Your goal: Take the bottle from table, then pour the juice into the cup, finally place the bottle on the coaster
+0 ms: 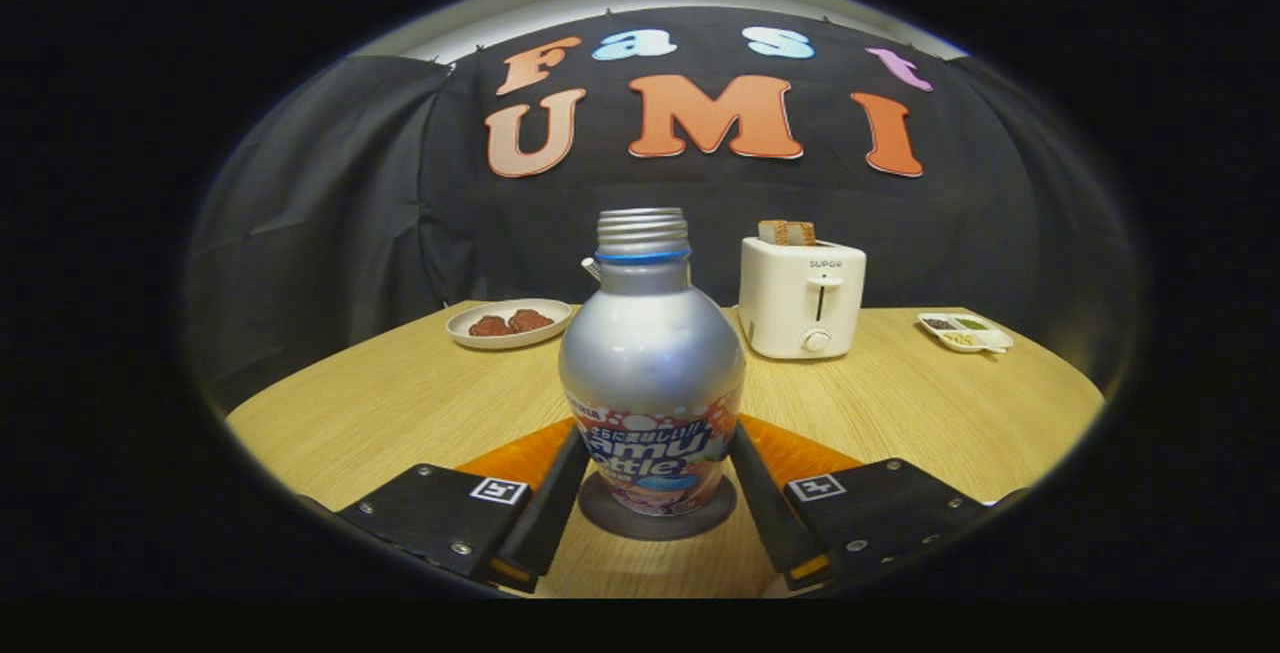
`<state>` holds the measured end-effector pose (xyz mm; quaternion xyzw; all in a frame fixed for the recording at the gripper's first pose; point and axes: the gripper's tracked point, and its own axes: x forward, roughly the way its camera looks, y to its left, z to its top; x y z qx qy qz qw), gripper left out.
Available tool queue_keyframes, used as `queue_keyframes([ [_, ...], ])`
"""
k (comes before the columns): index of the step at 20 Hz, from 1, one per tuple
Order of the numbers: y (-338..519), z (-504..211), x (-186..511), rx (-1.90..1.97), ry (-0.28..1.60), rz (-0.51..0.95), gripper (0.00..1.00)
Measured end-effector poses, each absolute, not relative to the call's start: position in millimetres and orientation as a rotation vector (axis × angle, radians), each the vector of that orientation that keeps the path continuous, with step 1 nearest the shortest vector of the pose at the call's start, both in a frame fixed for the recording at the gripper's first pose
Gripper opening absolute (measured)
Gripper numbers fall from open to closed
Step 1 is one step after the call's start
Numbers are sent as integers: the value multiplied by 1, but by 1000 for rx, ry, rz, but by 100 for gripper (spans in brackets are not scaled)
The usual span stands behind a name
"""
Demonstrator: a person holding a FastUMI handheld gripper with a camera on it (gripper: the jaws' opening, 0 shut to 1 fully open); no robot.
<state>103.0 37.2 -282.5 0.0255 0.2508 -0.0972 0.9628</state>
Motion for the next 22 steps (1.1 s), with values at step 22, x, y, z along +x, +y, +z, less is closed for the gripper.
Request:
queue_keyframes([
  [22,46,-195,52,47,397,-138,97],
])
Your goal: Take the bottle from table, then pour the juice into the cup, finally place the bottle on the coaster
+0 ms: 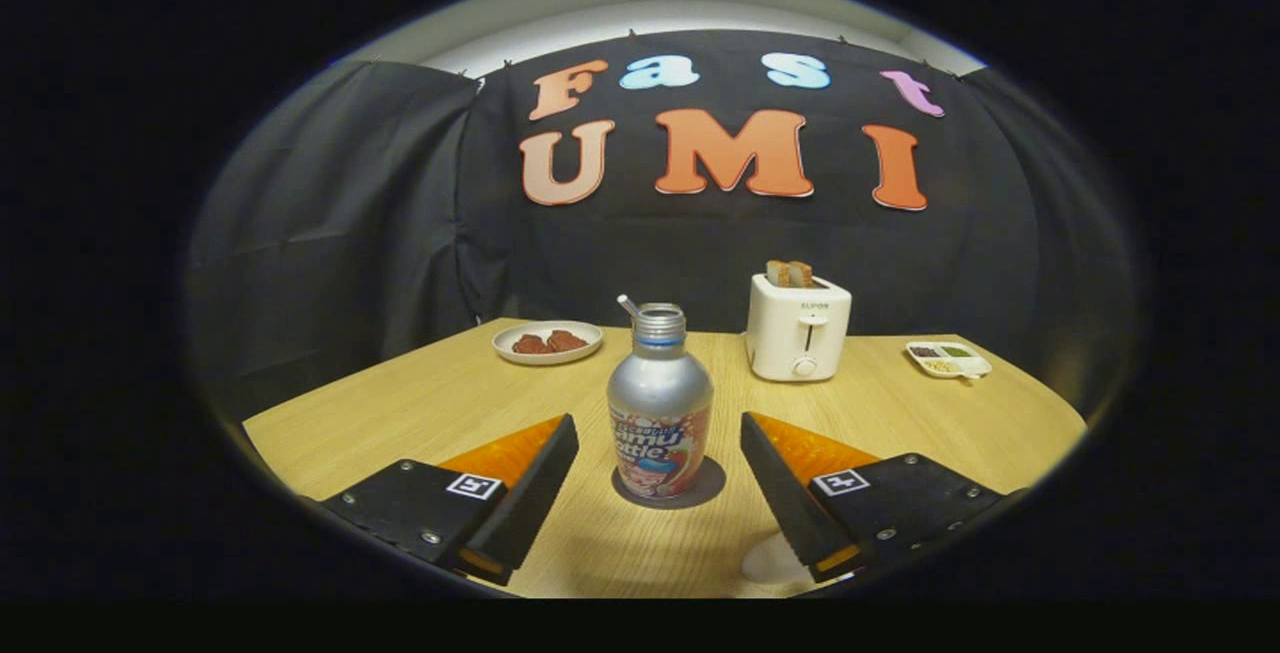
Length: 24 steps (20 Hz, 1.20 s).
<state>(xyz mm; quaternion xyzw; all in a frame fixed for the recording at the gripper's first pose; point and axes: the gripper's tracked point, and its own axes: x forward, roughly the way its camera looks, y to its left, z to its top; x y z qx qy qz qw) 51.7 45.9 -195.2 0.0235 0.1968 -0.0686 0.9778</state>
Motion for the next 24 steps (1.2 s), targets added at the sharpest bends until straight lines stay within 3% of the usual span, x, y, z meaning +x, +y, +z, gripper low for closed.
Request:
queue_keyframes([
  [13,-11,-44,-9,-3,109,-208,97],
  [24,-37,-1,-46,33,3,-232,96],
])
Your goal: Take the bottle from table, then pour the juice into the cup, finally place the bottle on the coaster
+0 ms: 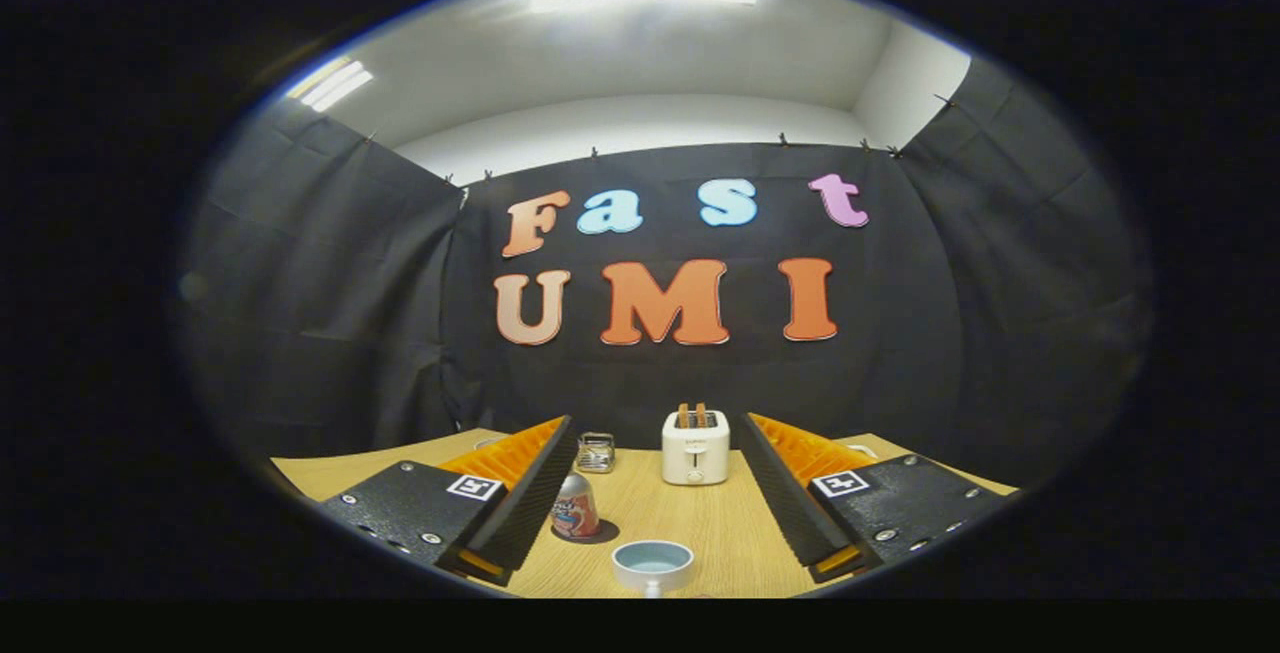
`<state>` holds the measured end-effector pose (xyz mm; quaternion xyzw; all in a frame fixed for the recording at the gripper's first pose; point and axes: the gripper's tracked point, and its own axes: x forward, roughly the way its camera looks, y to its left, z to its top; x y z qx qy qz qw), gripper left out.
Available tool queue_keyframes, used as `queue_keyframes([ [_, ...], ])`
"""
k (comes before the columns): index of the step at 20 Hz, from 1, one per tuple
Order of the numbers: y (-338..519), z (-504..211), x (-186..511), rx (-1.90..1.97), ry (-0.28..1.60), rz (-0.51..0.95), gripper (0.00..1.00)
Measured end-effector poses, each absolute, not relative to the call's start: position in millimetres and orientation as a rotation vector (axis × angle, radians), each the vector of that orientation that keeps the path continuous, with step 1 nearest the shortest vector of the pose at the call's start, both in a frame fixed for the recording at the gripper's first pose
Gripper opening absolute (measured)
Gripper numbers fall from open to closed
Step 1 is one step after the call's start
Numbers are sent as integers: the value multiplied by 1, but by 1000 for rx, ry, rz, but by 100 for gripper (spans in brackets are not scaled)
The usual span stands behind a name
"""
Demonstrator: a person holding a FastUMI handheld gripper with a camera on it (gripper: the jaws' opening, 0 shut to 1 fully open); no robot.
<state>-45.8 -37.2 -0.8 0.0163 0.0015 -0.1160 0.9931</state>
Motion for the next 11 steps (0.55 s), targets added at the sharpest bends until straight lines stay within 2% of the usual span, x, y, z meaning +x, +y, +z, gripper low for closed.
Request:
queue_keyframes([
  [11,-48,1,-55,49,-12,-242,97],
])
